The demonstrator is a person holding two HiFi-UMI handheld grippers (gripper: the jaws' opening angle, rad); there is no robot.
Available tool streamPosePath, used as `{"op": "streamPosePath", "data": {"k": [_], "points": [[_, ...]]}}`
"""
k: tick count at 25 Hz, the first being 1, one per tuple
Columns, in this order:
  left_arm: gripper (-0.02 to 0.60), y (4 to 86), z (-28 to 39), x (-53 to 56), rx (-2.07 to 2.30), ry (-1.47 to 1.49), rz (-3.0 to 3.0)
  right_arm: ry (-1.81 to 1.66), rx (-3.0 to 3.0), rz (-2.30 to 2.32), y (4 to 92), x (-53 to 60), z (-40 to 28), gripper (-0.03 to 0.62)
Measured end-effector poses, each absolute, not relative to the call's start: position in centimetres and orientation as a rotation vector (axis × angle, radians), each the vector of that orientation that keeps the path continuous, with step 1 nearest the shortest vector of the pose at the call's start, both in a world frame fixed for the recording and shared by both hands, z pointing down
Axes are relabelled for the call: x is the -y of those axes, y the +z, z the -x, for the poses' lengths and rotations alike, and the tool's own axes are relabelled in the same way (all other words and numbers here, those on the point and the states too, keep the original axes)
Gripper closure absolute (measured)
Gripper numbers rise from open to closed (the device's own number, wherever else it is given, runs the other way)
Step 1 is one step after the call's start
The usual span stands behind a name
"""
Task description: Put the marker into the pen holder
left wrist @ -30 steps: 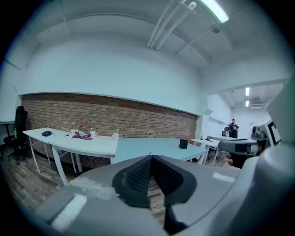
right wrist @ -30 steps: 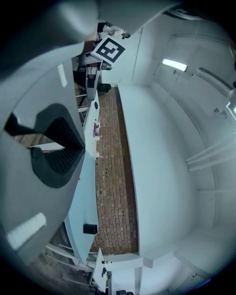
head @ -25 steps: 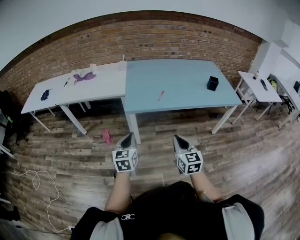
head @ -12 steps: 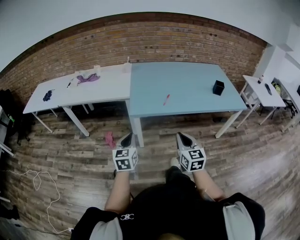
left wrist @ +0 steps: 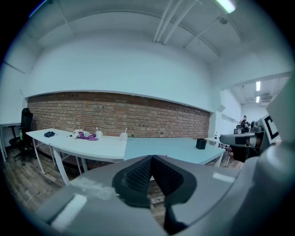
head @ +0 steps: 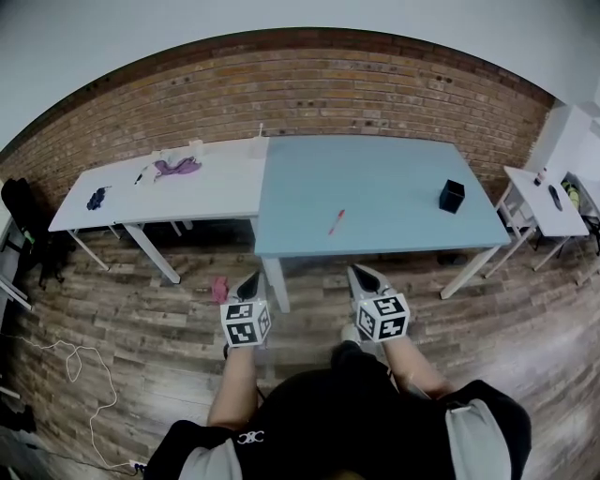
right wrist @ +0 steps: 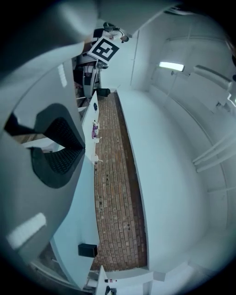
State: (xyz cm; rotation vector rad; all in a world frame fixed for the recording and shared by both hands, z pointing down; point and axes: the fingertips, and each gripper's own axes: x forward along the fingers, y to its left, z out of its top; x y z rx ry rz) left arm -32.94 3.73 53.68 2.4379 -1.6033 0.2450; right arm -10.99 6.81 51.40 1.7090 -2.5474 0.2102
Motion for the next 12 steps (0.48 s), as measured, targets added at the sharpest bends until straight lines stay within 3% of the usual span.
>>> {"op": "streamPosePath", "data": {"k": [12], "points": [[0.577, 55.4, 25.8, 6.9, 1.607, 0.313, -2.443, 0.227, 2.602, -1.687, 52.5, 4.3, 4.9, 0.589]]}}
